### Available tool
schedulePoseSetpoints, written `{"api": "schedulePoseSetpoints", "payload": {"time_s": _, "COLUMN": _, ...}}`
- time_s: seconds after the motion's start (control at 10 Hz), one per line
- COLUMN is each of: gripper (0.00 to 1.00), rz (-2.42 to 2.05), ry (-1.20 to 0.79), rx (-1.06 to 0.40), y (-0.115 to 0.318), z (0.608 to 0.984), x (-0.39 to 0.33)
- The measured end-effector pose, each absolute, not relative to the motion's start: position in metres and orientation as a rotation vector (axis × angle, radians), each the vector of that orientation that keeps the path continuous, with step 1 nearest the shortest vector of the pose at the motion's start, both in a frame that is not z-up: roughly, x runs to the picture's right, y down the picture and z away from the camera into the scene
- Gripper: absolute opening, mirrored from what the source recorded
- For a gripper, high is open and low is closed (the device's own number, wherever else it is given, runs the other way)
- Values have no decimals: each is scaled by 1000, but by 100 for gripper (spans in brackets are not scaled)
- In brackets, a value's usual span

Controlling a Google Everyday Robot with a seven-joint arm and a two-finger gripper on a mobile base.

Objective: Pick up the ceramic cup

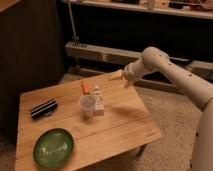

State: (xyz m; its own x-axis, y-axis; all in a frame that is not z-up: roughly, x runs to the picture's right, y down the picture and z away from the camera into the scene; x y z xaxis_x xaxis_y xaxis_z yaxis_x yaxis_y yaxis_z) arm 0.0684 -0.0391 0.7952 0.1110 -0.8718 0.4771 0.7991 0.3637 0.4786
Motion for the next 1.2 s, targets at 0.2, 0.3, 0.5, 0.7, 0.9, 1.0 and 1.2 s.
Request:
{"api": "schedulePoseSetpoints", "payload": {"time_s": 0.2, "gripper": 69, "rz": -1288, "ry": -803, "rx": 132, "y": -22, "z": 776, "x": 45}}
{"api": "schedulePoseSetpoints", "payload": {"time_s": 0.3, "gripper": 69, "rz": -1325, "ry": -813, "rx": 133, "y": -14, "z": 770, "x": 29}}
{"api": "schedulePoseSetpoints", "payload": {"time_s": 0.5, "gripper": 69, "rz": -1397, "ry": -833, "rx": 112, "y": 0, "z": 764, "x": -5}}
{"api": "schedulePoseSetpoints", "payload": {"time_s": 0.7, "gripper": 69, "rz": -1458, "ry": -834, "rx": 64, "y": 12, "z": 770, "x": -26}}
{"api": "schedulePoseSetpoints", "payload": {"time_s": 0.9, "gripper": 69, "rz": -1482, "ry": -839, "rx": 29, "y": 20, "z": 775, "x": -32}}
{"api": "schedulePoseSetpoints", "payload": {"time_s": 1.0, "gripper": 69, "rz": -1495, "ry": -846, "rx": 17, "y": 26, "z": 778, "x": -36}}
{"api": "schedulePoseSetpoints", "payload": {"time_s": 1.2, "gripper": 69, "rz": -1511, "ry": -854, "rx": -3, "y": 33, "z": 780, "x": -41}}
